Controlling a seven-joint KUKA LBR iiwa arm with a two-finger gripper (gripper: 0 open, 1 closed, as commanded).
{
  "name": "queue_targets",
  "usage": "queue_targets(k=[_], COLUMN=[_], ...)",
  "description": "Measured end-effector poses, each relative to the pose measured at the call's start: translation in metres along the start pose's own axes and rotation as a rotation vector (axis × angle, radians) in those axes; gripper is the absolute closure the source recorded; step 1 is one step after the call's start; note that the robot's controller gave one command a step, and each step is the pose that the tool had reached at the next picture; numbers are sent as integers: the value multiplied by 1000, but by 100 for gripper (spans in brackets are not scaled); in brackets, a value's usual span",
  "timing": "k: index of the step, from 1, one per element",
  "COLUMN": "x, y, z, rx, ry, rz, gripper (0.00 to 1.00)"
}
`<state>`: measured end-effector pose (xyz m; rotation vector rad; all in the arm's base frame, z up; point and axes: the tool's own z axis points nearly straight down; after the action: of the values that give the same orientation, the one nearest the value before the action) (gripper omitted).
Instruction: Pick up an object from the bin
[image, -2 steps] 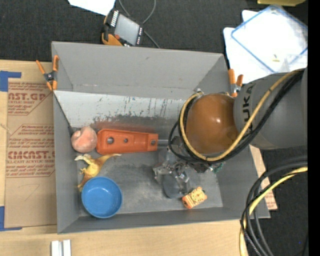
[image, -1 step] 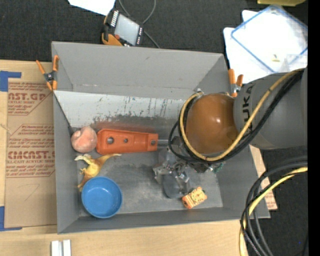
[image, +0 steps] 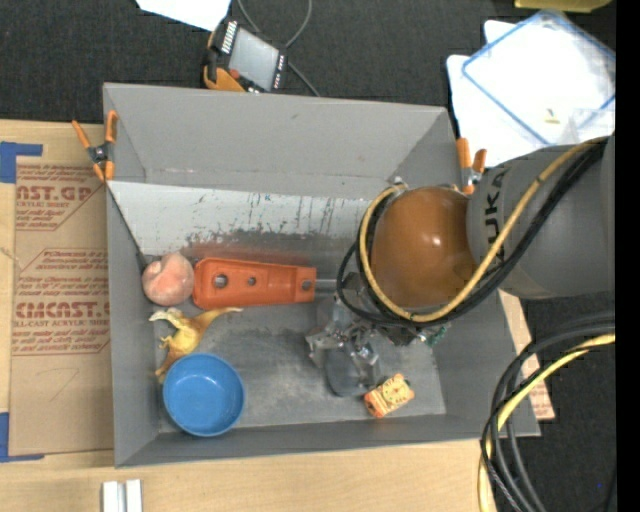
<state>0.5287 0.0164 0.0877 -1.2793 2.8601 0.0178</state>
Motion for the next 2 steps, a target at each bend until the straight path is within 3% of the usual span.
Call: queue_targets(k=[2], x=[0], y=[0], z=[0], rx=[0], ry=[0], rz=[0], gripper=[100])
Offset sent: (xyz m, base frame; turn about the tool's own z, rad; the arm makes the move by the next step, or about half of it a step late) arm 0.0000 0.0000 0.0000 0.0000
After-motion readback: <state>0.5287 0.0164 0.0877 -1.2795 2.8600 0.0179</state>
